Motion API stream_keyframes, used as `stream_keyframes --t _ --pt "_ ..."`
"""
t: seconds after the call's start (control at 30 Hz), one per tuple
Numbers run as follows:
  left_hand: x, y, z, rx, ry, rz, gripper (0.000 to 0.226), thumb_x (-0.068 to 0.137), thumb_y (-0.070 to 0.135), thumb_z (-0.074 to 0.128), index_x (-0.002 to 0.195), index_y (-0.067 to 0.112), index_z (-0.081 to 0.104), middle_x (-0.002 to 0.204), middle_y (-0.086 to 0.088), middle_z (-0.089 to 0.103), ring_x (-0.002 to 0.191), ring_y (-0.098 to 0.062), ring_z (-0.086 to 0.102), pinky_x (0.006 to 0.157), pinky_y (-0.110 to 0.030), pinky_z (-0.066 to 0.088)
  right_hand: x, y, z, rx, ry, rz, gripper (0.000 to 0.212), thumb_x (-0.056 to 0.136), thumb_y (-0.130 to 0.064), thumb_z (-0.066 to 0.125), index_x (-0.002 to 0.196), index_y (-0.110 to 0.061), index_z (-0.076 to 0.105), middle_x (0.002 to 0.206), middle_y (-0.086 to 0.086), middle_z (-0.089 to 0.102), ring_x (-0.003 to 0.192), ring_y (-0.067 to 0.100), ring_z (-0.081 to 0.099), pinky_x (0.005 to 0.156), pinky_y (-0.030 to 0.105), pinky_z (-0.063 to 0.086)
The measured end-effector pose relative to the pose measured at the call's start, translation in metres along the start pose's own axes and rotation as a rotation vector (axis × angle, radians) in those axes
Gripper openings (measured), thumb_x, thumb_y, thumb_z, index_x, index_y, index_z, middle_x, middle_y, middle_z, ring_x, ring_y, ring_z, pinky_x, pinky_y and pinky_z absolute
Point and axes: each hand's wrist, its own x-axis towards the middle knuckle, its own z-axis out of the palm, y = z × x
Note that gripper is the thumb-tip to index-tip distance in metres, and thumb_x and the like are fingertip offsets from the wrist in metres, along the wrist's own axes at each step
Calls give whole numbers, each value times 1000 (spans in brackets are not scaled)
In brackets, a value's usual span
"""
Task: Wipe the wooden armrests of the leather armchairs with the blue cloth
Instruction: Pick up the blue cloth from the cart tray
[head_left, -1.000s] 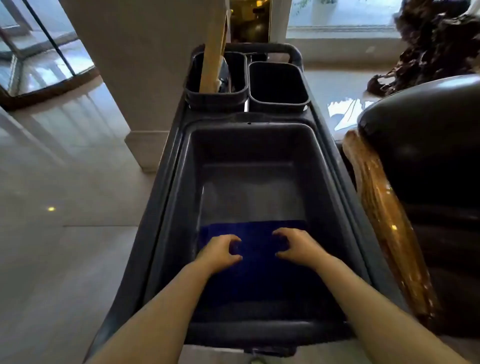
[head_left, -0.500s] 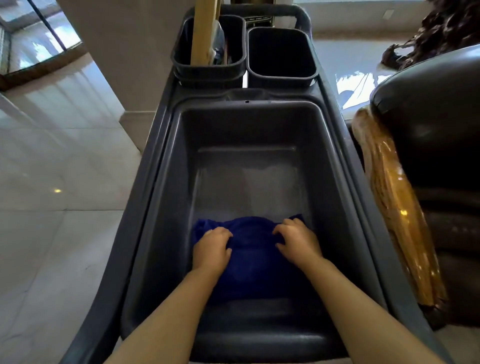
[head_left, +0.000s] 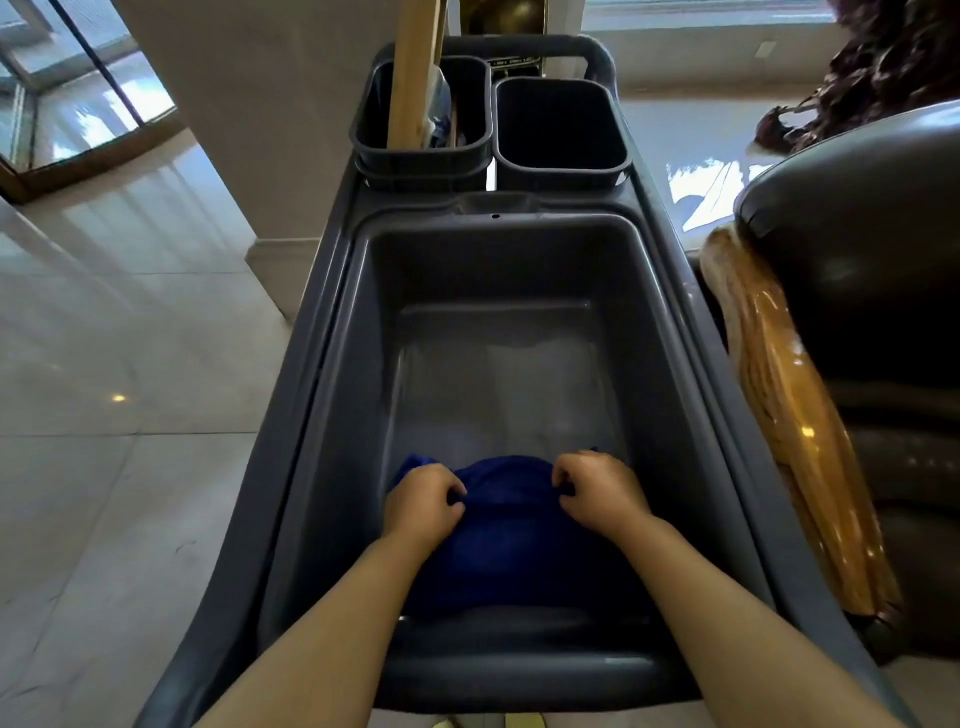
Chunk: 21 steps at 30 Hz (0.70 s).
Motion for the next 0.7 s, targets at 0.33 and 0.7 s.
stream_keyframes --t 0.33,0.7 --pt "3 23 -85 -207 -145 56 9 73 14 71 75 23 69 82 2 71 78 -10 65 78 -28 53 -16 -15 -86 289 -48 4 20 70 -12 76 75 -28 64 76 -7 63 74 8 61 61 15 44" --pt "-52 113 -177 -244 -25 384 18 72 7 69 70 25 67 73 2 68 67 -8 62 68 -24 50 -116 -34 -198 298 295 -99 22 70 -11 73 79 -29 64 77 -3 69 73 9 64 66 21 49"
